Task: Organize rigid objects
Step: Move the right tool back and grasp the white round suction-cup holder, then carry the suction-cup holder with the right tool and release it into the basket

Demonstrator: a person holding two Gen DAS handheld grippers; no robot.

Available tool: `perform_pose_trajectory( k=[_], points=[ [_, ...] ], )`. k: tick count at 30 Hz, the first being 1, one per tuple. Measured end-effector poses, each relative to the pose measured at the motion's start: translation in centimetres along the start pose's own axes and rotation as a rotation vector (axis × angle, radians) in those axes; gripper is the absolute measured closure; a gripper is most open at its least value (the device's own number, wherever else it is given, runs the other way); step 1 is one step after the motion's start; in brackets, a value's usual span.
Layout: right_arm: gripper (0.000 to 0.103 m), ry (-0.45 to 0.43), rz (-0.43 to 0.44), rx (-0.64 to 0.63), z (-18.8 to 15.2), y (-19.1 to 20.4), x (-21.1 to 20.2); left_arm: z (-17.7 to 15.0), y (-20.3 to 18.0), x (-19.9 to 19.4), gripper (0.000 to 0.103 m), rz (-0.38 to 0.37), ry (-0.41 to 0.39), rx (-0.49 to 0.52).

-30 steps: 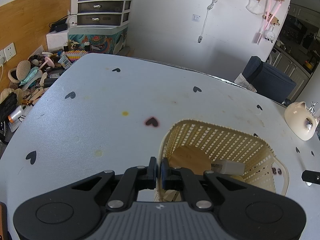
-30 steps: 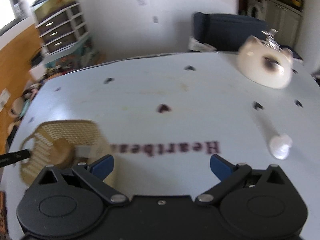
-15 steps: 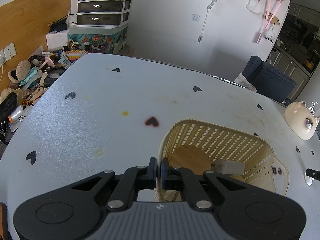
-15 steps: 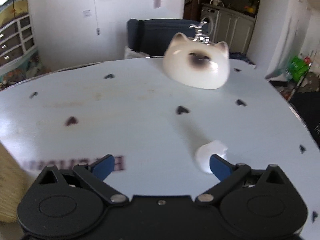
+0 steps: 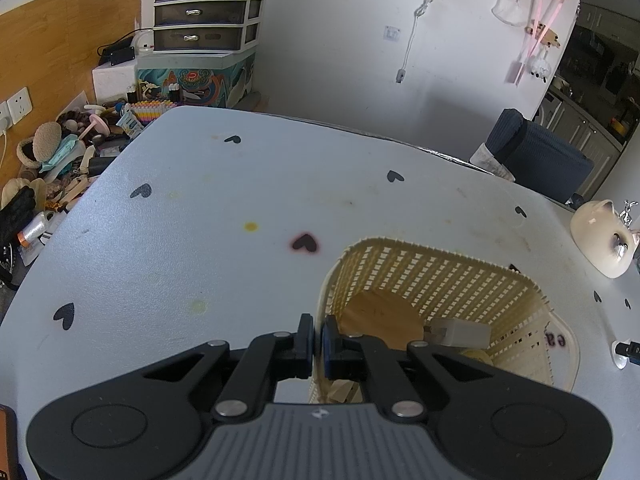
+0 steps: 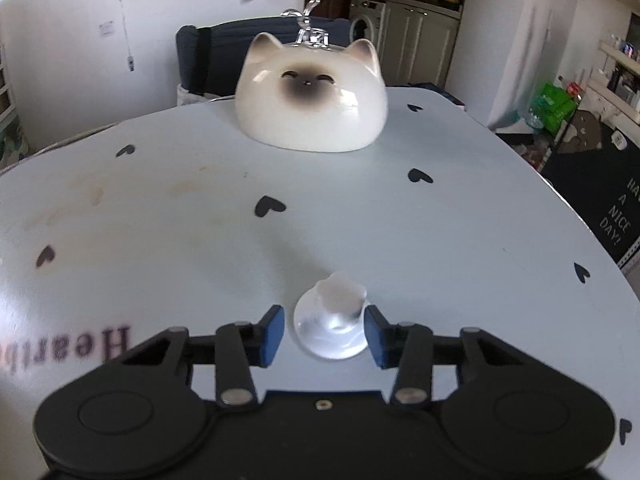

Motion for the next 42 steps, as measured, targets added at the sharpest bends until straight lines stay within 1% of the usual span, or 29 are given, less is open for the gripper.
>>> perform_pose_trajectory(
  k=[3, 5, 6, 12, 16, 20, 25, 29, 37, 42],
  points=[
    [0.06, -0.003, -0.014, 0.007, 0.3, -0.2, 0.5, 0.0, 0.0, 0.0, 0.099, 0.0, 0.0, 0.0],
    [0.07, -0.002, -0.01, 0.006, 0.4, -0.3, 0.7, 0.0, 0.0, 0.0, 0.099, 0.0, 0.0, -0.001],
    [0.072, -0.004, -0.01, 0.007, 0.5, -0.3, 0.7, 0.0, 0.0, 0.0, 0.099, 0.0, 0.0, 0.0],
    [0.073, -0.012, 0.0, -0.003, 0.6, -0.2, 0.2, 0.0, 0.0, 0.0, 0.099, 0.0, 0.0, 0.0],
    [0.073, -0.034, 0.049, -0.002, 1.1, 1.0, -1.3, 0.0, 0.0, 0.0, 0.099, 0.001, 0.0, 0.0],
    [0.073, -0.071, 0.149, -0.015, 2.3, 3.7, -3.9, 0.0, 0.0, 0.0, 0.099, 0.001, 0.0, 0.0],
    [0.073, -0.124, 0.313, -0.072, 4.2, 8.4, -8.0, 0.0, 0.0, 0.0, 0.099, 0.001, 0.0, -0.001],
    [0.073, -0.145, 0.439, -0.137, 5.1, 12.3, -11.0, 0.1, -0.1, 0.1, 0.099, 0.001, 0.0, -0.004],
    [0.073, -0.145, 0.659, -0.269, 5.3, 19.8, -16.3, 0.1, 0.0, 0.0, 0.099, 0.0, 0.0, -0.006],
    [0.073, -0.122, 0.775, -0.356, 4.2, 23.5, -19.0, 0.1, -0.1, 0.1, 0.099, 0.0, 0.0, -0.007]
  ],
)
Point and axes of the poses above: each gripper's, at about its wrist camera, not at the fingertips, and x roughly the way its jaws point, y to its left, z to its top, the point moved 7 cm from there along x, roughly the way its jaws point, and after that the axes turned 4 degrees about -y, right-handed, at the moved point
